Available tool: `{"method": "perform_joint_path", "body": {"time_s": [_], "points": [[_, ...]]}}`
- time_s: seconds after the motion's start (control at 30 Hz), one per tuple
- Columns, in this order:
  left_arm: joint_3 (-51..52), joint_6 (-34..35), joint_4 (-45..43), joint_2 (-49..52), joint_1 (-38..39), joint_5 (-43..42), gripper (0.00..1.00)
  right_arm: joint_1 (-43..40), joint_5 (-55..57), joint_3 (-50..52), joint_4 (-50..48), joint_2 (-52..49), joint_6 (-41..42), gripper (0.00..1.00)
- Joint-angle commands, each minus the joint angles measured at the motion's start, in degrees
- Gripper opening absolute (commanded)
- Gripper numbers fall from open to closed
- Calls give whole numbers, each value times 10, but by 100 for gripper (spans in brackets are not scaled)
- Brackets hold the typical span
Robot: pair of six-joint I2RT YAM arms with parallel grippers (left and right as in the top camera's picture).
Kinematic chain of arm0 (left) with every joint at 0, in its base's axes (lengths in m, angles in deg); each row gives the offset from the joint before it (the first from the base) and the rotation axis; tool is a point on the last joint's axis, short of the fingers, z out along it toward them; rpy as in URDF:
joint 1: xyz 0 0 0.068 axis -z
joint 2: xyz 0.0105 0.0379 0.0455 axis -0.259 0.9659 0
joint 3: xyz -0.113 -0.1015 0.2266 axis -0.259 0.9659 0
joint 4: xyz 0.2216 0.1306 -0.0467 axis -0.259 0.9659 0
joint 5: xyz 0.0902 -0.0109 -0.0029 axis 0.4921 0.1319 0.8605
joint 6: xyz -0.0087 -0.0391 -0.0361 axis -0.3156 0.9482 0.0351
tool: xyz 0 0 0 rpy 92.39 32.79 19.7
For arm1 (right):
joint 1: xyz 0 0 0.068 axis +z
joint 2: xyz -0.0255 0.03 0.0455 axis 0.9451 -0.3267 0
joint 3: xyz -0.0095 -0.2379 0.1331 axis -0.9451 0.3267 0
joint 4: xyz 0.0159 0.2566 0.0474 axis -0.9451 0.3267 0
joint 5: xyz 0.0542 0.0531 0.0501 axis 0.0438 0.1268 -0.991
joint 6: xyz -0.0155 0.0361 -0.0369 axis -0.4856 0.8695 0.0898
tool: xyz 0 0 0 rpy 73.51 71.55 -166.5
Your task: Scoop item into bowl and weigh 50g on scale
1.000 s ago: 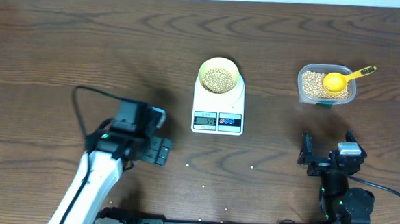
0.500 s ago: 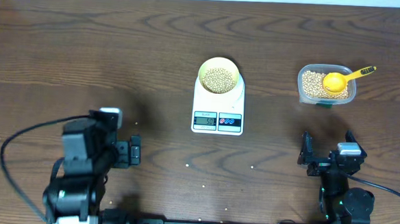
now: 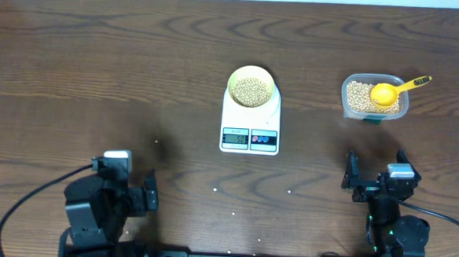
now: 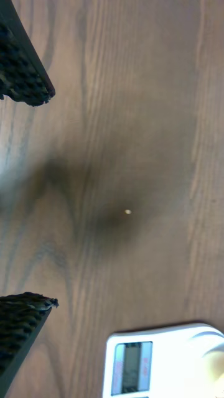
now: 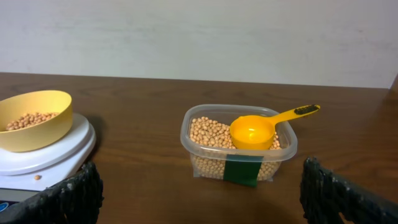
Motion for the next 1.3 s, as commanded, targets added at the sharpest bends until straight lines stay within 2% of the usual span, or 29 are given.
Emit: {"method": "perform_joint_path", "body": {"time_s": [0.0, 0.2, 0.37, 0.5, 0.73, 1.1, 1.2, 1.27], "points": [[29, 6, -5, -38, -9, 1, 98, -3, 0, 0, 2, 4, -6, 99], [47, 14, -72, -123, -31, -1, 98, -3, 0, 0, 2, 4, -6, 99], [57, 63, -192, -195, -45, -1, 98, -3, 0, 0, 2, 4, -6, 99], [66, 72, -295, -197, -48, 0, 98, -3, 0, 0, 2, 4, -6, 99], [111, 72, -424, -197, -45, 0, 98, -3, 0, 0, 2, 4, -6, 99], [283, 72, -696, -197, -31, 0, 98, -3, 0, 0, 2, 4, -6, 99], [317, 72, -739, -197, -19, 0, 98, -3, 0, 0, 2, 4, -6, 99], [322, 72, -735, -197, -14, 1, 98, -3, 0, 0, 2, 4, -6, 99]]}}
